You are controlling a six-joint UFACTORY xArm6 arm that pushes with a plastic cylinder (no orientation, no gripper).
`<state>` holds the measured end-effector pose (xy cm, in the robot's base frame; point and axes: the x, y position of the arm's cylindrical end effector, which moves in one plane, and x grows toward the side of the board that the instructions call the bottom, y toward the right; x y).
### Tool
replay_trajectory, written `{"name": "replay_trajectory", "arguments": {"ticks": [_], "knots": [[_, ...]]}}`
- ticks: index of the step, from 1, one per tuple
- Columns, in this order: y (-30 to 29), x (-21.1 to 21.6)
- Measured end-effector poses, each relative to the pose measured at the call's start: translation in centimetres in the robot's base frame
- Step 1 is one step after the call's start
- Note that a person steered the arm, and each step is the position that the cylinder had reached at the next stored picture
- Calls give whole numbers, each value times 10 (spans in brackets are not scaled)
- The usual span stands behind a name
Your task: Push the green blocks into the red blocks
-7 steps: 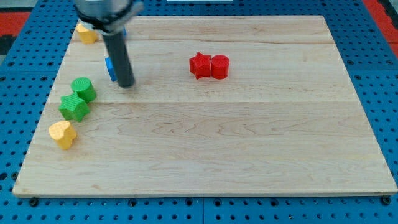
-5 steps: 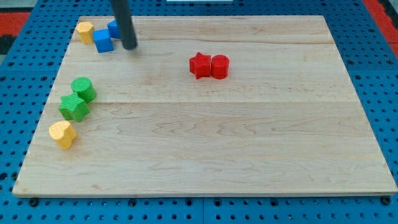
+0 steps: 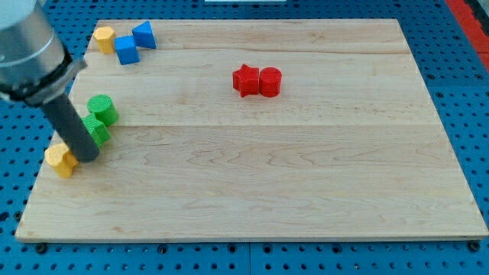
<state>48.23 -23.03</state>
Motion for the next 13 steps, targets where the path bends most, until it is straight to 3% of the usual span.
{"name": "replay_trajectory", "arguments": {"ticks": [2, 5, 8, 10, 13], "knots": [[32, 54], [86, 54], [89, 8], [84, 1], [23, -32]]}}
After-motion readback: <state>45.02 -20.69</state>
